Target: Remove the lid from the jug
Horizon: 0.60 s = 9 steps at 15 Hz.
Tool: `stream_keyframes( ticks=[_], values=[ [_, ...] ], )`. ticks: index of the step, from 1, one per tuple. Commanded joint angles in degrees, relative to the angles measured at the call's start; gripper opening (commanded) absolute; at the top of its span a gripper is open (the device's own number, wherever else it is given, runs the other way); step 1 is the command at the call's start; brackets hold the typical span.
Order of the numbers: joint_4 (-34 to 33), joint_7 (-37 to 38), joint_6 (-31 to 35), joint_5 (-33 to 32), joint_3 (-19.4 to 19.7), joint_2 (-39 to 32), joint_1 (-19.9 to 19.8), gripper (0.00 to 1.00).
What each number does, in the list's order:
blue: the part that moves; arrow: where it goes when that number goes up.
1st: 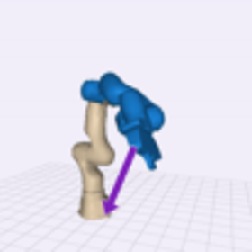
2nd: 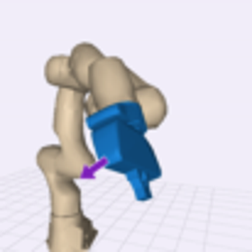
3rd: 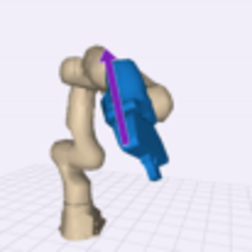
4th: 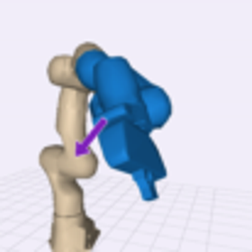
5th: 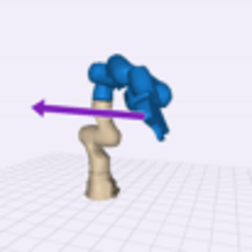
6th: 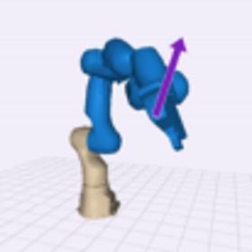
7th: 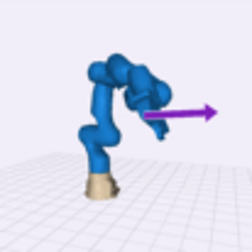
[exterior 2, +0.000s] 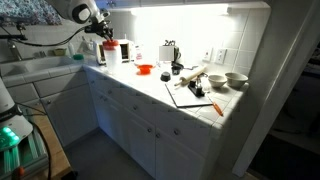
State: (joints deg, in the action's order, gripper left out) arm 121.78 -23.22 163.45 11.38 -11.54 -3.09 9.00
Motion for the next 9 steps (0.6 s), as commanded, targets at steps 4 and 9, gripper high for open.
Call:
stream_keyframes(
  ticks=[4, 9],
  values=[
    [1.8, -0.61, 1.87, 0.49, -0.06, 0.84, -0.04, 0.08],
    [1.53, -0.41, 2.63, 1.57, -0.17, 2.57, -0.06, 0.08]
  ],
)
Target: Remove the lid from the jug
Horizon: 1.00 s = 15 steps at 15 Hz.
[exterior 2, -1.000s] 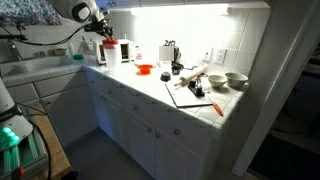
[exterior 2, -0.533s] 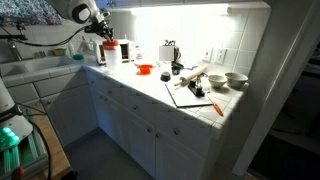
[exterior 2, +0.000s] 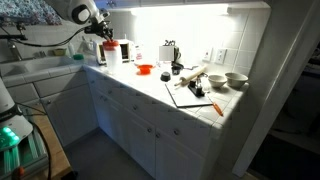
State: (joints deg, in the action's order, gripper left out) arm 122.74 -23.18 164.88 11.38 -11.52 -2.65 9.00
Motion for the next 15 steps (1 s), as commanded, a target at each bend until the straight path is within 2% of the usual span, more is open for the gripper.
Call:
stream_keyframes(
  ticks=[1, 3, 8, 15],
  values=[
    [0.87, -0.21, 1.39, 1.05, -0.08, 2.07, -0.05, 0.08],
    [1.5, 0.94, 1.56, -0.8, 0.26, 1.49, -0.08, 0.08],
    [1.15, 0.7, 1.69, 0.22, 0.63, 2.33, -0.18, 0.08],
    [1.61, 2.81, 3.54, -2.18, 0.46, 0.54, 0.32, 0.08]
  ],
)
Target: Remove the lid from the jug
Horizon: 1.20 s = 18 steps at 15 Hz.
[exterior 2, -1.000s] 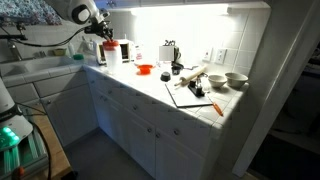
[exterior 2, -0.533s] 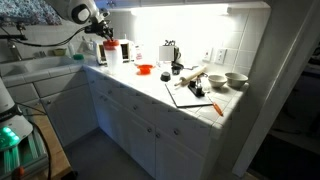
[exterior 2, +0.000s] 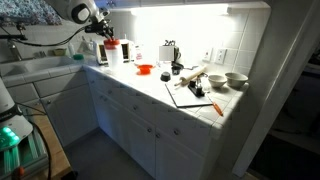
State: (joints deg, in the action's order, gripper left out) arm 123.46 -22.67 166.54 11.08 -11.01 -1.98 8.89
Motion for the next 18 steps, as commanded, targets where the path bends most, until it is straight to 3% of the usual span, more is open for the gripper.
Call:
stream_keyframes(
  ticks=[1, 18],
  values=[
    [0.94, 2.74, 2.05, -2.22, -0.02, -0.4, 0.53, 0.08],
    [-0.63, 11.89, 2.51, -4.21, 0.3, -0.54, 1.13, 0.08]
  ],
)
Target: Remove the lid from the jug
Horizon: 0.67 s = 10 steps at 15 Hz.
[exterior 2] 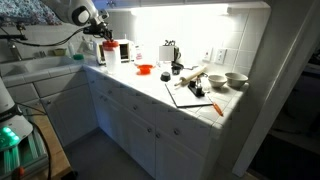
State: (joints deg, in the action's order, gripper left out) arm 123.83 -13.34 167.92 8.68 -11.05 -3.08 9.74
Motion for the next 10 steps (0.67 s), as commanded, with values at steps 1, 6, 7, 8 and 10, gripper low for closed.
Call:
stream_keyframes(
  ticks=[1, 6, 7, 8, 10],
  values=[
    [-1.13, 2.59, 1.35, -1.85, 0.36, 0.73, 0.25, 0.08],
    [-0.36, 1.72, 1.99, -2.65, 0.41, 0.31, 0.17, 0.08],
    [-0.26, 1.79, 1.96, -3.01, 0.48, 0.18, 0.16, 0.08],
    [-0.22, 1.85, 1.95, -3.3, 0.54, 0.09, 0.15, 0.08],
    [-0.33, 3.42, 2.31, -4.42, 0.65, 0.16, -0.09, 0.08]
  ],
)
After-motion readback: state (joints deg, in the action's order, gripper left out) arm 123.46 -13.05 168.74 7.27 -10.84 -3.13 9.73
